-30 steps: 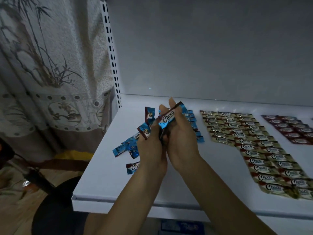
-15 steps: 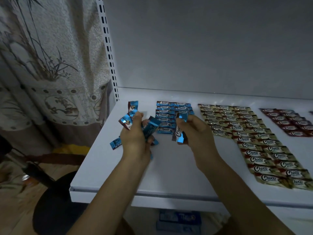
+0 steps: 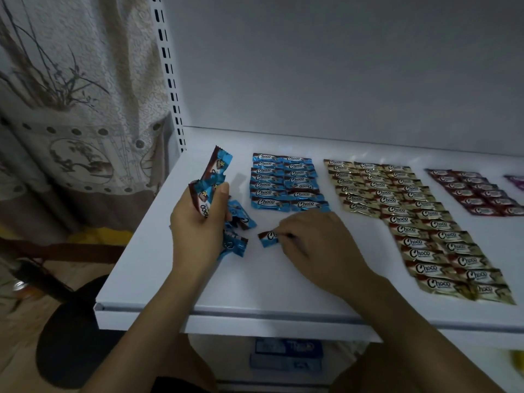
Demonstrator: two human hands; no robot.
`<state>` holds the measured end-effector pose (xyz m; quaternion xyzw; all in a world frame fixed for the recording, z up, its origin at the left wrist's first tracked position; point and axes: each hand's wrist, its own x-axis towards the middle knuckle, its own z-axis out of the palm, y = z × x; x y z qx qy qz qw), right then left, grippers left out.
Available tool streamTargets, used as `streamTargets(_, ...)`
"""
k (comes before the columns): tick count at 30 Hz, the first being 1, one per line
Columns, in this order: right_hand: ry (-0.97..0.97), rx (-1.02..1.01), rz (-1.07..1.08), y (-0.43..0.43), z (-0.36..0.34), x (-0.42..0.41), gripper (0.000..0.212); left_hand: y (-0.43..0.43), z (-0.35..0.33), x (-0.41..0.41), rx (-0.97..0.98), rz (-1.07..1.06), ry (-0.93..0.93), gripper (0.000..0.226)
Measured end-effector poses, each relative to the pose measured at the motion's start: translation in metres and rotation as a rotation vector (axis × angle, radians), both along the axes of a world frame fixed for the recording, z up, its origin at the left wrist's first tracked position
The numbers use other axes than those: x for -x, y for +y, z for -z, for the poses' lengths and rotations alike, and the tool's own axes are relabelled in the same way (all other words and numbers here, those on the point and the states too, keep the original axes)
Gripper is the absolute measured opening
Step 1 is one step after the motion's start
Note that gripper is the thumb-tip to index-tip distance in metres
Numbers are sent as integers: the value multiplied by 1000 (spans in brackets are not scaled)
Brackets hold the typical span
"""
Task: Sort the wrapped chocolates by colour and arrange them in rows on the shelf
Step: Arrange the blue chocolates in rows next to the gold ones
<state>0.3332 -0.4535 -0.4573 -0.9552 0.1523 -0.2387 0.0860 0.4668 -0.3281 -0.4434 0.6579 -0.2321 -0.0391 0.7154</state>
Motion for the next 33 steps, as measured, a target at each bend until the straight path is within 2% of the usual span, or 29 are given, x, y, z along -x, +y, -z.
streamTargets(3, 77, 96, 92, -1, 6, -3, 27, 0, 0, 1, -18, 8, 5, 21)
streamTargets(6, 69, 90, 151, -3, 9, -10, 41, 1, -1, 1, -14, 11, 32, 23)
streamTargets(9, 60, 98, 172, 1, 10, -18, 46, 0, -1, 1, -31, 6, 22, 19)
streamTargets(14, 7, 99, 164, 2, 13, -26, 45, 2, -1, 3, -52, 41, -27, 10)
streamTargets(19, -144, -134, 136, -3, 5, -24, 38, 3, -2, 8, -92, 88, -142, 8)
streamTargets(23, -59, -32, 141, -7, 12, -20, 30, 3, -3, 11, -114, 106, -170, 16)
streamTargets(27, -136, -42, 128, -5, 16, -20, 35, 3, -5, 14, -118, 154, -210, 15)
streamTargets(28, -210, -113, 118, -4, 10, -19, 38, 2, -8, 16, -115, 178, -191, 15)
streamTargets(29, -285, -268, 101, -1, -2, -16, 38, 0, -11, 18, -119, 208, -159, 14)
streamTargets(32, -476, -935, -4, 8, -39, -8, 21, -10, -18, 22, -217, 365, -125, 7)
streamTargets(33, -496, -1021, -7, 8, -46, -5, 17, -13, -19, 24, -236, 425, -135, 8)
